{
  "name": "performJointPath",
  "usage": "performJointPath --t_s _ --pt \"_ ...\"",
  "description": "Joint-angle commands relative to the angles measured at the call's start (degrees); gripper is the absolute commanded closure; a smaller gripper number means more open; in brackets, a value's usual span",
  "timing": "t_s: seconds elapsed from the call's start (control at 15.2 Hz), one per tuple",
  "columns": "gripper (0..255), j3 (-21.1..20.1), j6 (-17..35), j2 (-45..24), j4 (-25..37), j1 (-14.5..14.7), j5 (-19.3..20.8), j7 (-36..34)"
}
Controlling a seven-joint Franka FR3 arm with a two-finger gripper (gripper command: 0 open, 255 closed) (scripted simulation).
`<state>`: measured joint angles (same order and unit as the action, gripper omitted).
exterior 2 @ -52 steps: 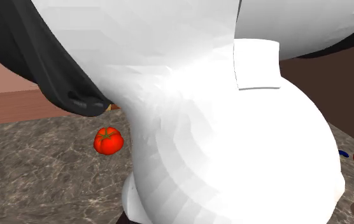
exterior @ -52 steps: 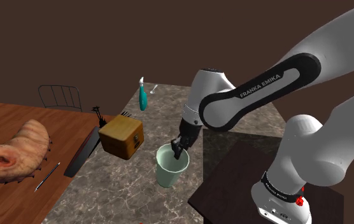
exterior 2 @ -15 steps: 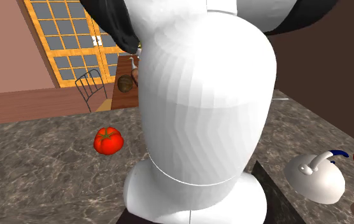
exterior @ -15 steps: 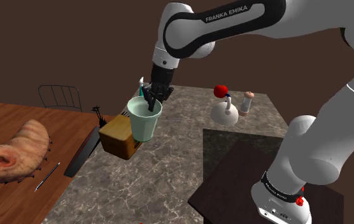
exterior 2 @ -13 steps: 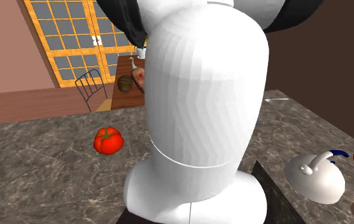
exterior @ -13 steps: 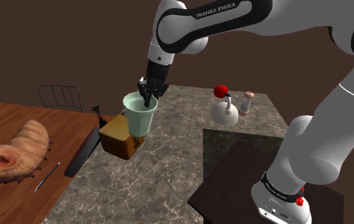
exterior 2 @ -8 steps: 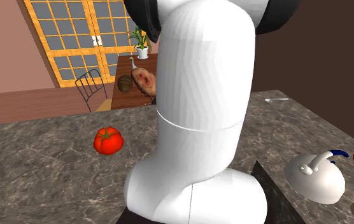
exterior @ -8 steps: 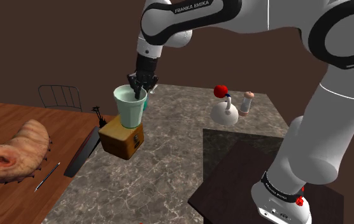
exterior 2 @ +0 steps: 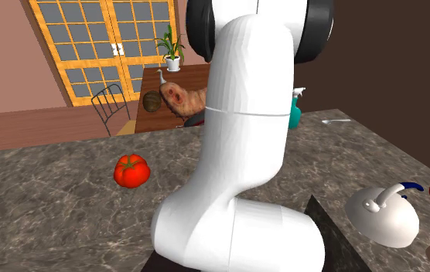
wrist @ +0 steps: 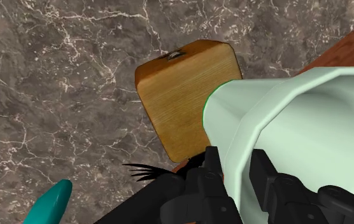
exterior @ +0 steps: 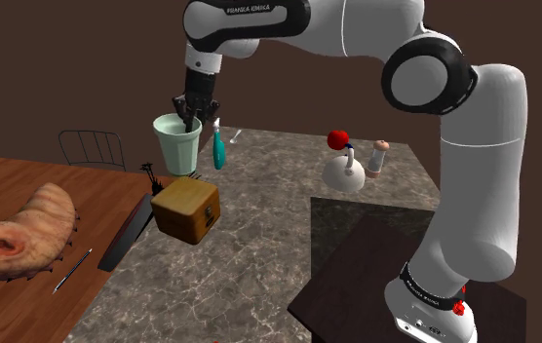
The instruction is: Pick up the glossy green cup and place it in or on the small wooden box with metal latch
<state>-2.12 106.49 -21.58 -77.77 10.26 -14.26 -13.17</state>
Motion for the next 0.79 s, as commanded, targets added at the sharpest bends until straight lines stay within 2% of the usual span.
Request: performJointPath --t_s 0.0,0.07,0.73 --pt "255 0.16 -3.76 -6.27 10.02 -0.42 0.32 -0.31" --pt "255 0.18 -6.30 -10.16 16.45 -0.63 0.52 -0.65" --pt "255 0.13 1.84 -8.97 6.91 -0.52 0.01 1.27"
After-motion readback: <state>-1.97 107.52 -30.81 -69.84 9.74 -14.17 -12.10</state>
